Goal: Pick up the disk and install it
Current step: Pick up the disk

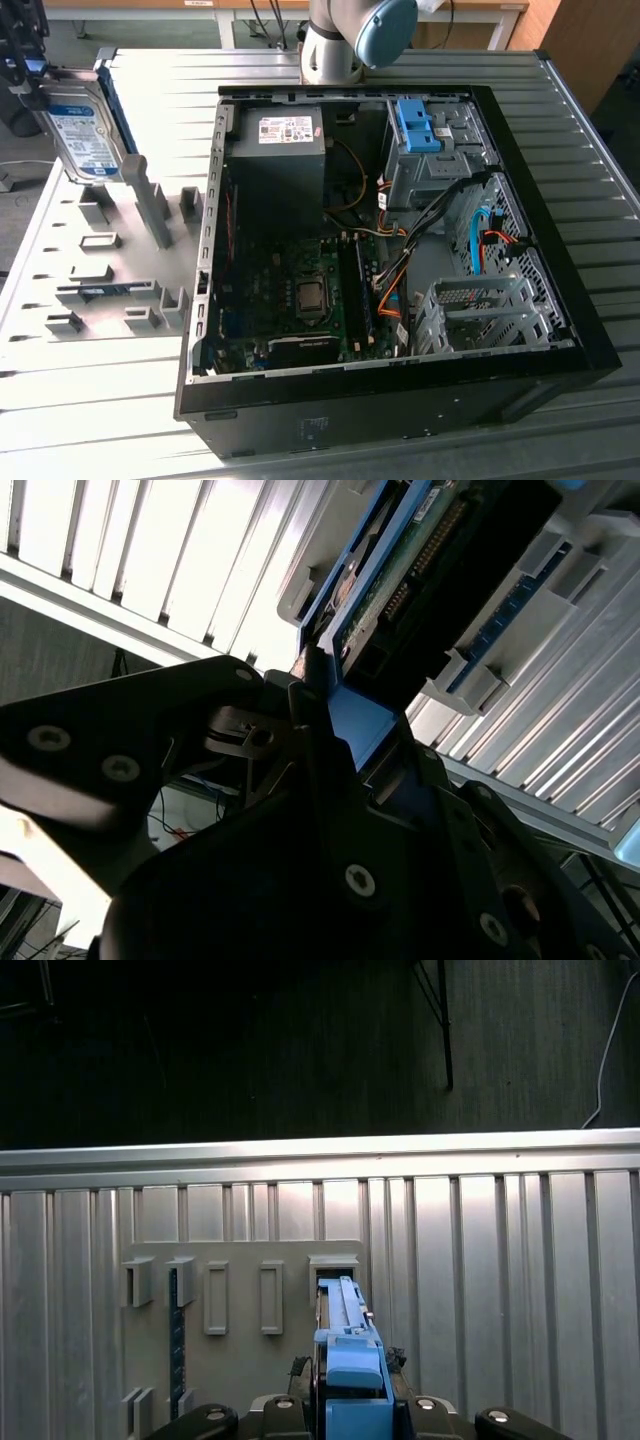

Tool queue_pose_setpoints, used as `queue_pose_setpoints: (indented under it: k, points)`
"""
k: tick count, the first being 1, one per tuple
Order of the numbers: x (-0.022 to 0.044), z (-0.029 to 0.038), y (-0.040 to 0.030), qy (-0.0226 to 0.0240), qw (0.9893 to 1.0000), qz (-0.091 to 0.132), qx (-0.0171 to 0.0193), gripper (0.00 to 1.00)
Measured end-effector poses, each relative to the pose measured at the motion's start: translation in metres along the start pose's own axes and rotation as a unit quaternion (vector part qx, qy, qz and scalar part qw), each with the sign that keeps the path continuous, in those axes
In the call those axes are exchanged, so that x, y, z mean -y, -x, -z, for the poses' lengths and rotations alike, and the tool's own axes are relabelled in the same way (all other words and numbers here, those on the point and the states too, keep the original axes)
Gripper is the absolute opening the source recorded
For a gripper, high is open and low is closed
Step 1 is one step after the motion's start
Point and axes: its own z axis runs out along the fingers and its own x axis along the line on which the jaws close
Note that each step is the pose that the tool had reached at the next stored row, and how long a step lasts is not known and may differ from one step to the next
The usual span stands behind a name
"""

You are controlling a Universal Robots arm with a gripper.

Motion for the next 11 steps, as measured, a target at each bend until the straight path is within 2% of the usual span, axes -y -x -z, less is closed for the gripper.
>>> queue_pose_setpoints:
  k: [11]
  points:
    - [-0.0001, 0.0088, 0.0000, -0.0001, 1.0000, 0.000, 0.0000, 0.37]
